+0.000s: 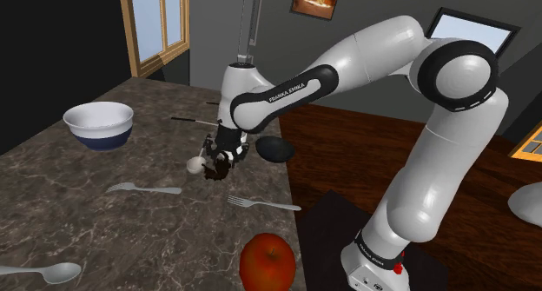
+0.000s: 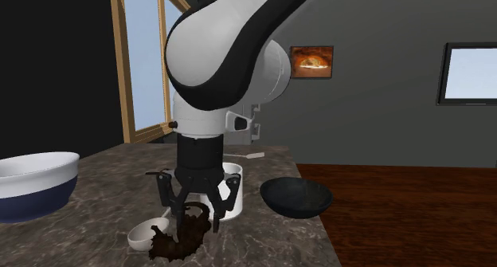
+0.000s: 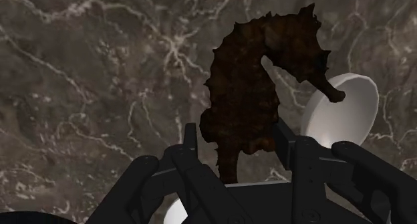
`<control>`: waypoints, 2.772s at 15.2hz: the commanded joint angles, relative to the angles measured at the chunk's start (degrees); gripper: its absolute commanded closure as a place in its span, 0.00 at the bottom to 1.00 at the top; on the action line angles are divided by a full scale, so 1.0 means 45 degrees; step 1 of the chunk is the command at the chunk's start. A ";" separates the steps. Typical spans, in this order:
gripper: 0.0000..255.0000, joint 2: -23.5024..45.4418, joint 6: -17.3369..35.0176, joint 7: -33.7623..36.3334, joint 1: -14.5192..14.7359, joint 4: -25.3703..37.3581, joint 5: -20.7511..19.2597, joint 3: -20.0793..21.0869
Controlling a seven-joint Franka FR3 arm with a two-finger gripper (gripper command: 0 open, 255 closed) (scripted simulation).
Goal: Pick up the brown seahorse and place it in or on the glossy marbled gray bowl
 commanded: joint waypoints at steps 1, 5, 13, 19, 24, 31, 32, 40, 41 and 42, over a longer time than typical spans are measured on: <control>1.00 -0.0194 -0.0329 -0.0023 -0.0001 0.0137 0.0061 0.0011; 1.00 -0.0562 -0.0992 -0.0085 -0.0016 0.0442 0.0167 0.0012; 1.00 -0.1173 -0.2327 -0.0170 -0.0039 0.1182 0.0322 -0.0007; 1.00 -0.2389 -0.2411 -0.1823 -0.0707 0.0011 0.0657 -0.0809; 1.00 -0.3266 -0.2458 -0.3444 -0.1355 -0.0894 0.0736 -0.1732; 1.00 -0.3977 -0.2625 -0.5675 -0.2302 -0.1553 0.0539 -0.3141; 1.00 -0.4027 -0.2655 -0.5992 -0.2443 -0.1588 0.0495 -0.3347; 1.00 -0.3640 -0.1632 -0.6658 -0.2689 -0.2254 0.0463 -0.3744; 1.00 -0.3555 -0.1450 -0.6672 -0.2686 -0.2351 0.0474 -0.3746; 1.00 -0.3468 -0.1268 -0.6687 -0.2684 -0.2446 0.0486 -0.3747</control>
